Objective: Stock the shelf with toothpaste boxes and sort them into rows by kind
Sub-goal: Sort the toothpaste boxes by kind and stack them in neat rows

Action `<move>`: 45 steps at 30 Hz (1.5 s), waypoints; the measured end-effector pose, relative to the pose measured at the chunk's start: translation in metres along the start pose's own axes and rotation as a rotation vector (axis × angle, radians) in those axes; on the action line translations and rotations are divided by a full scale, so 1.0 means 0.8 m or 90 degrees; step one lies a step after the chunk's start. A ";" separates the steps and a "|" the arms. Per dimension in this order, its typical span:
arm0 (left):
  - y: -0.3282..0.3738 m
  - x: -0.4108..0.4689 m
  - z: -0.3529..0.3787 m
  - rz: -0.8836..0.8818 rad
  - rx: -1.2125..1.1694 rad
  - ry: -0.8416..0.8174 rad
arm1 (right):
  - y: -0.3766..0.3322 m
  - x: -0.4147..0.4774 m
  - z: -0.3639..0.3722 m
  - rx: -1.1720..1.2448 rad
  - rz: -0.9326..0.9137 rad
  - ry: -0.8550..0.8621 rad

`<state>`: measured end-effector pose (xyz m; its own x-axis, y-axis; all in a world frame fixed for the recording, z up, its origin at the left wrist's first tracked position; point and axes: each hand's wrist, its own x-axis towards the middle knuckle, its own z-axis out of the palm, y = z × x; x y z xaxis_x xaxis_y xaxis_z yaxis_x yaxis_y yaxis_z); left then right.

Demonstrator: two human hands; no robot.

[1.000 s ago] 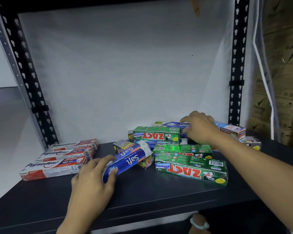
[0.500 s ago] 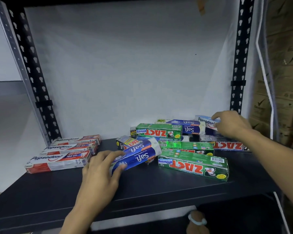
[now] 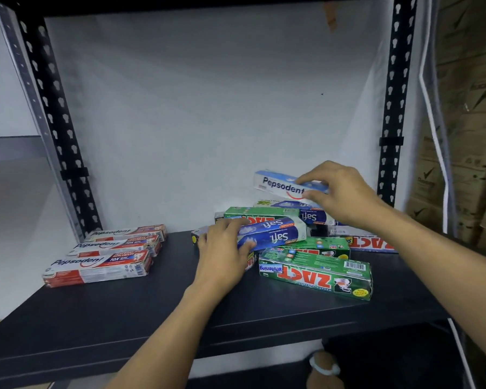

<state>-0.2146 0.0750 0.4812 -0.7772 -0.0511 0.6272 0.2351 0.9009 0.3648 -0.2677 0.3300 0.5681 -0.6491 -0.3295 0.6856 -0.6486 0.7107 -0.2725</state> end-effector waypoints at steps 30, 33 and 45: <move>-0.093 -0.096 -0.115 -0.343 -0.592 0.200 | -0.131 -0.047 0.092 0.228 -0.125 -0.329; -0.107 -0.104 -0.129 -0.376 -0.561 0.181 | -0.147 -0.062 0.118 0.192 -0.151 -0.323; -0.152 -0.138 -0.186 -0.274 -0.321 0.029 | -0.186 -0.068 0.186 0.350 0.005 -0.240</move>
<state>-0.0706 -0.0928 0.4697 -0.8401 -0.3895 0.3774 0.1613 0.4850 0.8595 -0.1953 0.1501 0.4712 -0.6841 -0.5918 0.4264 -0.6870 0.3264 -0.6493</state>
